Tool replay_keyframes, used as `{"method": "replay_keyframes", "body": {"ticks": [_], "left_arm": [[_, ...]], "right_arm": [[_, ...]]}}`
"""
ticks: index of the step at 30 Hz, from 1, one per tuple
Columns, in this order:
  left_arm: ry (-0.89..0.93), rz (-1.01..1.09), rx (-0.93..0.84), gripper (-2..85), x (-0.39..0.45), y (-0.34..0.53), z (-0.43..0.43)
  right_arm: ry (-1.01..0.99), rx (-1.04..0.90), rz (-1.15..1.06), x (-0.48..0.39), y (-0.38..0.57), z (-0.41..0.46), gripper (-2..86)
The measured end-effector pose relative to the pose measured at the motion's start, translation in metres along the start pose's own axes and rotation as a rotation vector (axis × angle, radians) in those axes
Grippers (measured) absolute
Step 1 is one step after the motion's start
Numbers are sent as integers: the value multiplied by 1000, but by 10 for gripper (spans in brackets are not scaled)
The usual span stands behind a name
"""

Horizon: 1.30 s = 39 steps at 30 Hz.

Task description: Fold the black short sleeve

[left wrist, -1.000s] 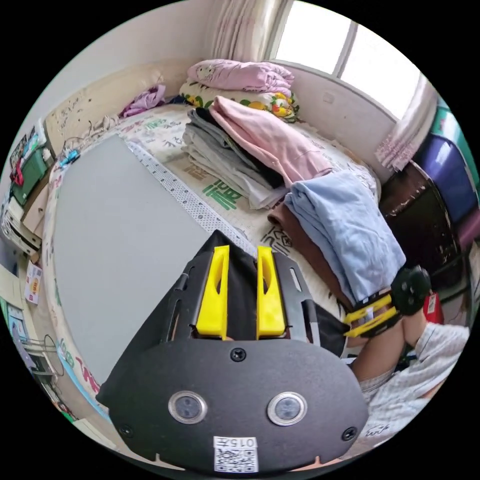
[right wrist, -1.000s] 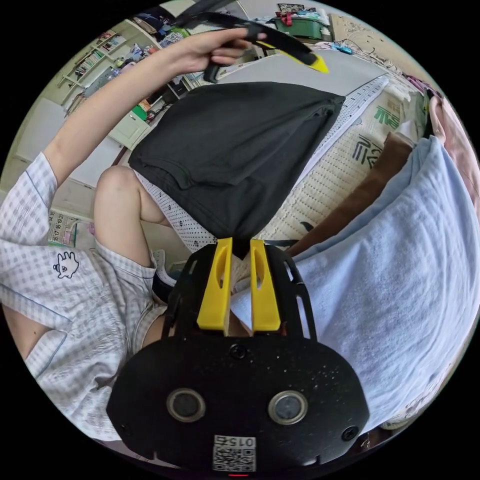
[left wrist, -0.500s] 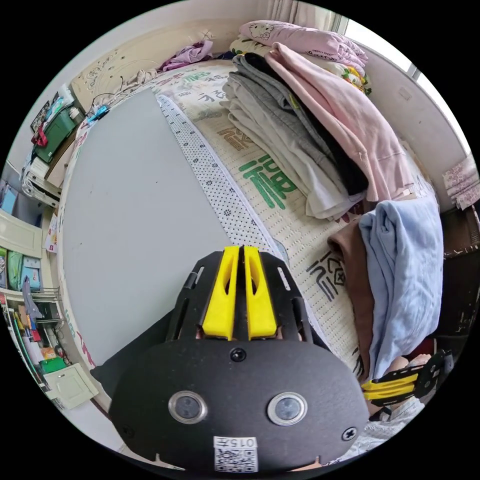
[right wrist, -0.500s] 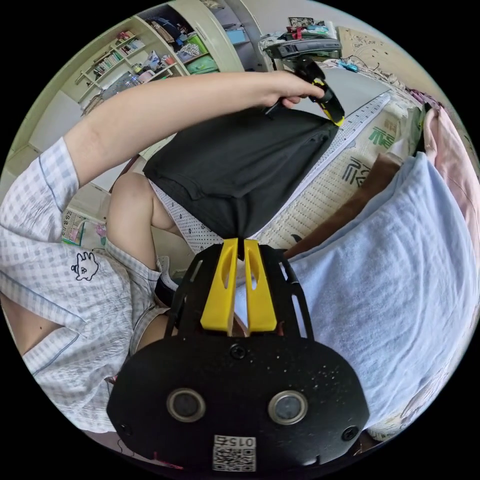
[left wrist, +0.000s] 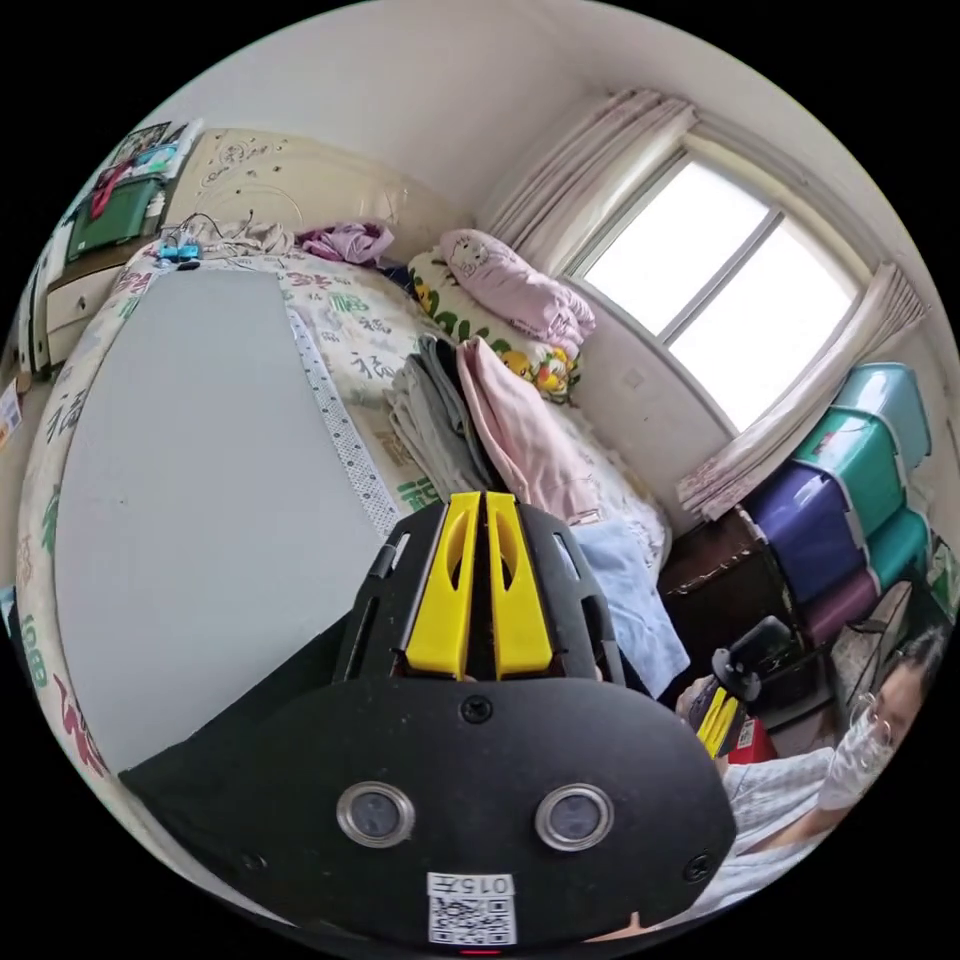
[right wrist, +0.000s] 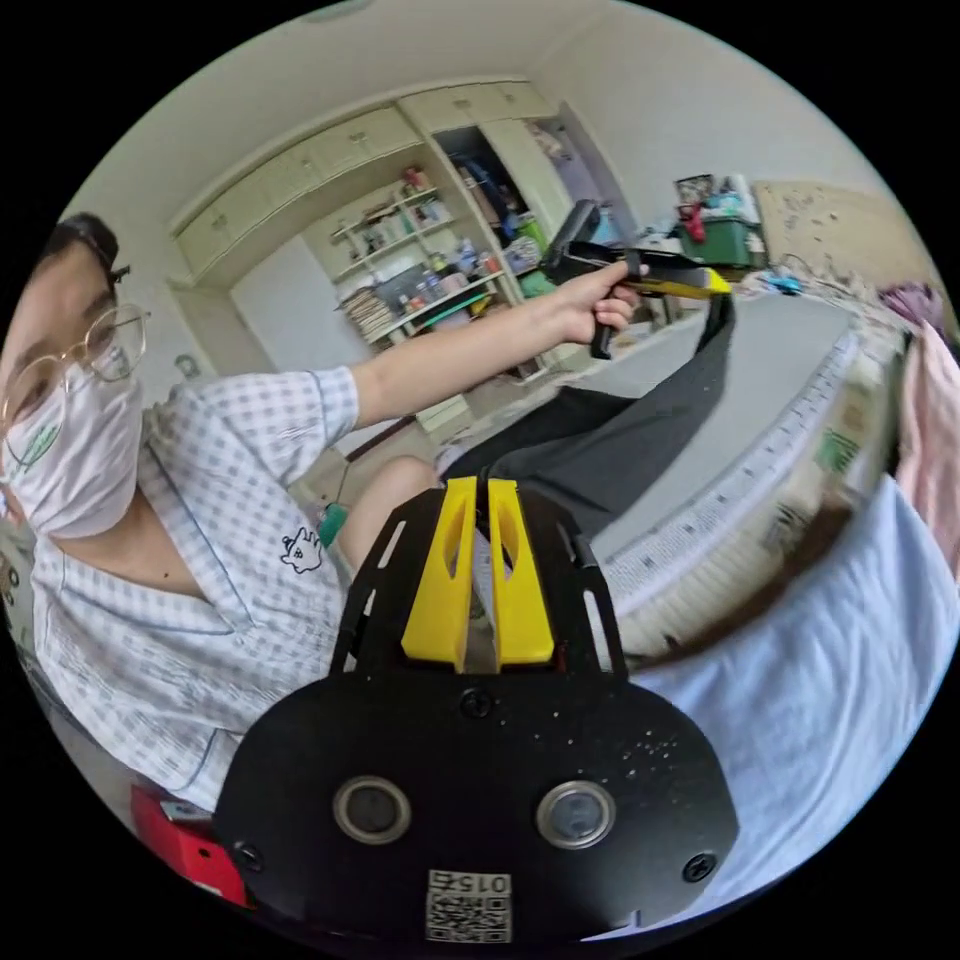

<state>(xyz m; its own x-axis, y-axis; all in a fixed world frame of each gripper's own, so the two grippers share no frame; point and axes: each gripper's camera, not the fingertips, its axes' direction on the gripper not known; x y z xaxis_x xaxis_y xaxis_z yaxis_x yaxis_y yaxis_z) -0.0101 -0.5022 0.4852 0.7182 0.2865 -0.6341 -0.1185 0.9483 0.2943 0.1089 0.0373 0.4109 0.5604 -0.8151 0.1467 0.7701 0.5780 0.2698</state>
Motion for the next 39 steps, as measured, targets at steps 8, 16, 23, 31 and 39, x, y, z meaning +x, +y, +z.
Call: {"method": "replay_keyframes", "body": {"ticks": [8,16,23,31,39], "left_arm": [[-101,-88,148,-3,-123,116,-183],[-166,-283,137,-5,-224,211,-231],[-169,-340,189,1,-252,232,-247],[-114,-251,-10,50,-228,224,-202],[-290,-101,25,0,-168,179,-195]], "right_arm": [[-161,-382,-244,-69,-60,208,8],[-231,-553,-243,-78,-53,330,10],[-236,-668,-263,-78,-38,401,10],[-266,-689,-254,-69,-21,426,10],[-297,-468,-243,-73,-20,415,10]]}}
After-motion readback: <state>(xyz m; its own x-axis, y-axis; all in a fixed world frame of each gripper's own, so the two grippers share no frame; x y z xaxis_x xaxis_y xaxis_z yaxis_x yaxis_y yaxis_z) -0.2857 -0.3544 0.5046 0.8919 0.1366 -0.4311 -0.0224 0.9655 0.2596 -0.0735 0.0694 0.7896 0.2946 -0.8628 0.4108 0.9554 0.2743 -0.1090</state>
